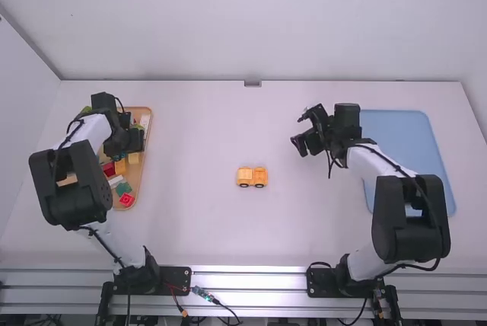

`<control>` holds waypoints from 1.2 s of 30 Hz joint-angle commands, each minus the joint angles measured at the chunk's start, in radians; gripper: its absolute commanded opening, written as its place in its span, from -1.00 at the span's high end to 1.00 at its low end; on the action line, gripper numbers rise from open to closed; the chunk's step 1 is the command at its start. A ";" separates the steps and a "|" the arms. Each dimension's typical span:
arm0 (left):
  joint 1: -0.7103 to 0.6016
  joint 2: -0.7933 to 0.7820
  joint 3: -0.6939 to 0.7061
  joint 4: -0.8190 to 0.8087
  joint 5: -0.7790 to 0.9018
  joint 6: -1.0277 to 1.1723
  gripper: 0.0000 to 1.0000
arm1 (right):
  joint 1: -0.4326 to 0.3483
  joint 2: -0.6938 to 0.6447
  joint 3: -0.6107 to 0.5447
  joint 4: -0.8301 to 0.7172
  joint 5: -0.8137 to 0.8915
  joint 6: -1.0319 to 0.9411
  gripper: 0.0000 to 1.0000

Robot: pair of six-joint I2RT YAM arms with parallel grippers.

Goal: Assemble lego blocks to make yellow taxi

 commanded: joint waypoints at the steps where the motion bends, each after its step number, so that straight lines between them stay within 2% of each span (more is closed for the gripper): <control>1: -0.006 0.025 -0.009 -0.004 -0.026 0.008 -0.33 | -0.001 -0.017 0.012 -0.002 -0.005 -0.008 -0.98; 12: 0.029 0.039 -0.050 0.063 -0.021 0.007 -0.25 | 0.000 -0.017 0.012 -0.003 -0.005 -0.008 -0.98; 18: 0.079 0.040 -0.095 0.117 0.126 0.062 -0.21 | 0.000 -0.017 0.012 -0.001 -0.005 -0.008 -0.98; 28: 0.084 0.039 -0.115 0.144 0.129 0.103 -0.18 | 0.000 -0.017 0.012 0.002 -0.005 -0.007 -0.98; 32: 0.080 0.039 -0.118 0.150 0.127 0.113 -0.11 | 0.000 -0.017 0.012 0.001 -0.006 -0.008 -0.98; 36: 0.079 0.039 -0.145 0.197 0.128 0.155 -0.22 | 0.000 -0.017 0.012 0.002 -0.005 -0.008 -0.98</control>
